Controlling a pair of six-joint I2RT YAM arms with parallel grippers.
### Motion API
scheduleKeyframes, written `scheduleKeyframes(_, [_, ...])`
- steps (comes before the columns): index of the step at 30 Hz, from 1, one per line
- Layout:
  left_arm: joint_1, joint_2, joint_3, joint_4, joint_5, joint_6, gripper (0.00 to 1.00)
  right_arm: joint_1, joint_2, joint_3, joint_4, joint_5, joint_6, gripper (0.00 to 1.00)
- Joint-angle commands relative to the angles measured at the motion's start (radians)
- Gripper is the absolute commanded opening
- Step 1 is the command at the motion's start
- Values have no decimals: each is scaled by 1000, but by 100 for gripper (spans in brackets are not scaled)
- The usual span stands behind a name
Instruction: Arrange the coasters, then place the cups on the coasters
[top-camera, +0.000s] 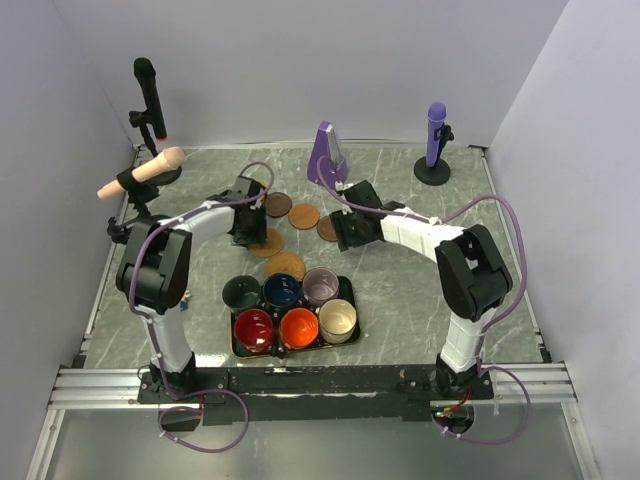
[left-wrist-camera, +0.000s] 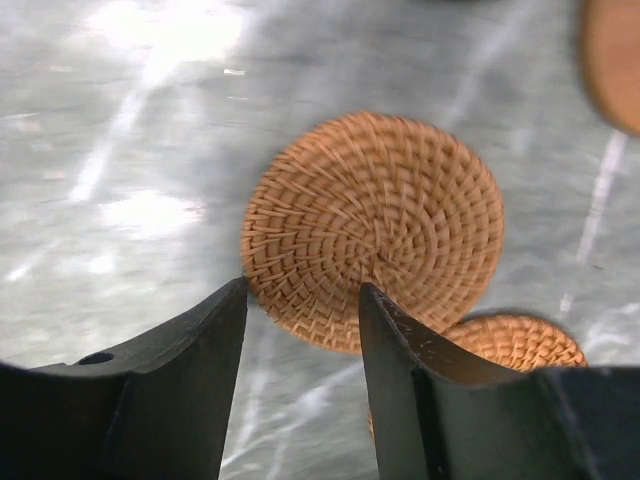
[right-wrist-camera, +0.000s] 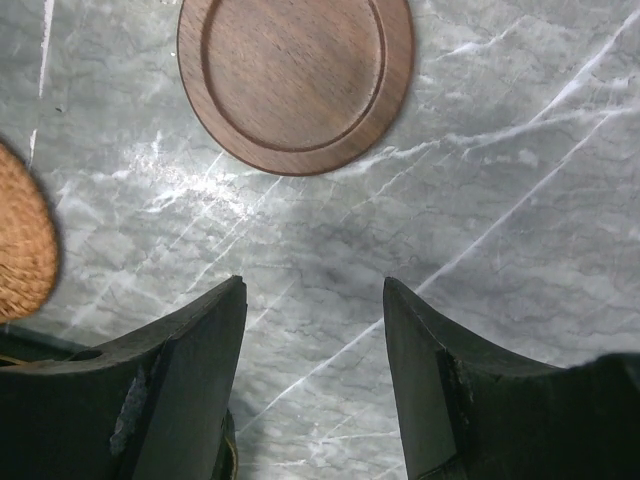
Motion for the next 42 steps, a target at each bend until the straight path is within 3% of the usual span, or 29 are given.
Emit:
scheduleKeyframes(1, [-78, 65, -46, -18, 38, -22, 53, 5, -76, -18, 21, 14, 16, 64])
scheduleKeyframes(19, [-149, 77, -48, -28, 52, -56, 52, 10, -102, -22, 13, 6, -8, 65])
scheduleKeyframes(25, [-147, 8, -60, -54, 18, -75, 55, 54, -105, 19, -14, -41, -105, 75])
scheduleKeyframes(34, [-112, -119, -77, -71, 4, -89, 61, 134, 5, 119, -8, -179, -116, 75])
scheduleKeyframes(42, [-92, -188, -146, -29, 59, -77, 65, 188, 102, 146, 36, -178, -71, 72])
